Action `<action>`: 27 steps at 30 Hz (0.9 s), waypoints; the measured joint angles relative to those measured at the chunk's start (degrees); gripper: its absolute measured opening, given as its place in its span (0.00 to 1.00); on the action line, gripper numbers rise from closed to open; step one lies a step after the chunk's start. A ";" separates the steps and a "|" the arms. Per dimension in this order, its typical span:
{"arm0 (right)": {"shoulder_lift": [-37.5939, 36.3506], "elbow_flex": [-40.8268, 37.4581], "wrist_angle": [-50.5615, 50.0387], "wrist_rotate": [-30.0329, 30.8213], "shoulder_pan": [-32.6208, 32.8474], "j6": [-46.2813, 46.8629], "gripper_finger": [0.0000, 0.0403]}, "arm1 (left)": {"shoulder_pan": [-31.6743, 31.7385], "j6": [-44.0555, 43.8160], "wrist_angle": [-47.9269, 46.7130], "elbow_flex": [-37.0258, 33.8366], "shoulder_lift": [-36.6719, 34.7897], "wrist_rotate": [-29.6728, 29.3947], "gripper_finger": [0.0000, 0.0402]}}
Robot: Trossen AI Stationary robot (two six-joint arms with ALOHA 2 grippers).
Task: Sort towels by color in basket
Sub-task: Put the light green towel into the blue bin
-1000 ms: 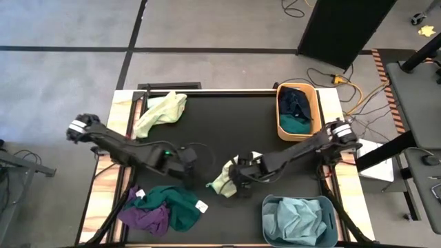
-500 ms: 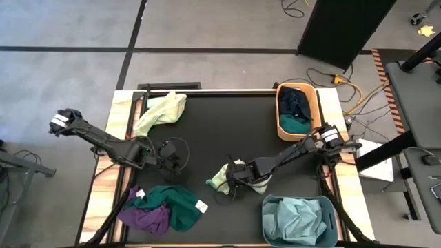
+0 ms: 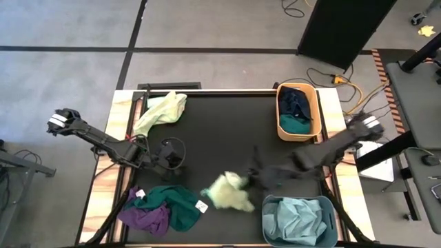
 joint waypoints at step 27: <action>-2.21 -20.40 -5.21 10.89 34.04 60.49 0.07 | 7.31 0.63 10.84 0.07 0.68 -0.51 0.47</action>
